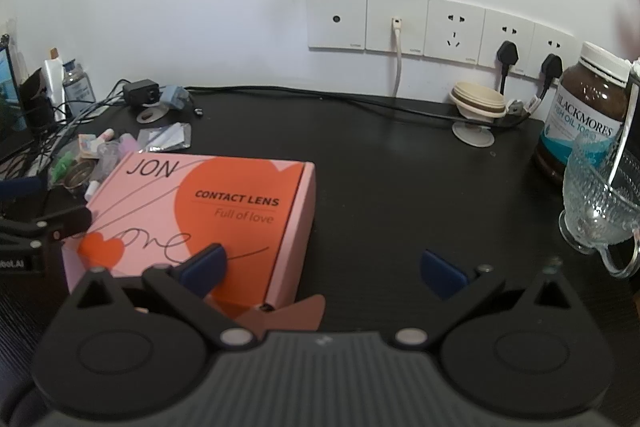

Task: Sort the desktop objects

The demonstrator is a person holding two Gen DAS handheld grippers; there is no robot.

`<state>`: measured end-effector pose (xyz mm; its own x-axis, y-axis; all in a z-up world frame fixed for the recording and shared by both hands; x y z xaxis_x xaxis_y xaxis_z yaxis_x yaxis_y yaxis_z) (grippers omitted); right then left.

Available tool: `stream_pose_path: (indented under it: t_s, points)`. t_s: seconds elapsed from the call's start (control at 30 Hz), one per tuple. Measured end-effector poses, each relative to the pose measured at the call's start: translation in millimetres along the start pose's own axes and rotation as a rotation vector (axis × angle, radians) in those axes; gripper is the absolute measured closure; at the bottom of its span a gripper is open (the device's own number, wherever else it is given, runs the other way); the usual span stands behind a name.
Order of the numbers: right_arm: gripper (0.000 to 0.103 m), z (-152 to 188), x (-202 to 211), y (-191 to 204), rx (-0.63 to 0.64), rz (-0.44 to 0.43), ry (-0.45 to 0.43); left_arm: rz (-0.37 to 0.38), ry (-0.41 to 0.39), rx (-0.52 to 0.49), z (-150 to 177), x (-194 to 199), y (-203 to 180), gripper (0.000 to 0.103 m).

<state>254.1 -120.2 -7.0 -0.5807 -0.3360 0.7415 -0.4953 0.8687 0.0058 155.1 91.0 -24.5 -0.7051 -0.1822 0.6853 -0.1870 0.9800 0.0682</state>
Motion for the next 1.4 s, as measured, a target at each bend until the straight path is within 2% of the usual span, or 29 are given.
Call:
stream_pose_path:
  t_s: [0.47, 0.57, 0.63, 0.8, 0.9, 1.07, 1.2, 1.3, 1.4]
  points:
    - [0.001, 0.7, 0.0, -0.4, -0.003, -0.003, -0.003, 0.006, -0.005, 0.003, -0.7, -1.6, -1.4, 0.000]
    - [0.001, 0.7, -0.2, -0.6, -0.006, -0.005, -0.002, 0.037, -0.024, 0.000, -1.8, 4.4, 0.3, 0.001]
    - [0.001, 0.4, -0.4, -0.6, -0.007, -0.008, 0.000, 0.062, -0.040, -0.002, -2.4, 9.4, 1.6, 0.006]
    - [0.001, -0.6, -1.0, -0.5, 0.004, -0.011, 0.005, 0.129, -0.079, -0.018, -1.0, 23.6, 3.5, 0.006]
    - [0.001, 0.1, -1.5, -1.1, -0.006, -0.016, 0.007, 0.162, -0.074, -0.050, 5.6, 26.1, -0.8, 0.008]
    - [0.001, 0.3, -1.2, -0.3, -0.007, -0.014, 0.006, 0.204, -0.054, -0.099, 16.4, 26.7, -8.9, 0.016]
    - [0.001, 0.5, -1.2, 0.5, -0.008, -0.011, 0.005, 0.197, -0.024, -0.105, 18.1, 18.5, -15.2, 0.025]
    - [0.001, 0.3, -0.9, 1.2, -0.001, -0.005, 0.005, 0.211, -0.029, -0.124, 16.2, 16.6, -21.2, 0.026]
    - [0.001, -0.3, -0.8, 2.0, 0.011, -0.002, 0.003, 0.235, -0.032, -0.153, 16.7, 17.7, -27.9, 0.034]
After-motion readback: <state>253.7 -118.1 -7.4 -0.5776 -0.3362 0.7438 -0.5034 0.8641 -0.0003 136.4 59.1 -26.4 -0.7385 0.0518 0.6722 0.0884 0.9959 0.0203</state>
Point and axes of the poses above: each gripper's, at about its wrist camera, not at the fingertips, and x roughly against the way its jaws point, y to its left, z to its underside, the point moved 8 cm from there along -x, roughly the way its jaws point, and after that the axes turned 9 degrees about y, right-handed, at the moved point
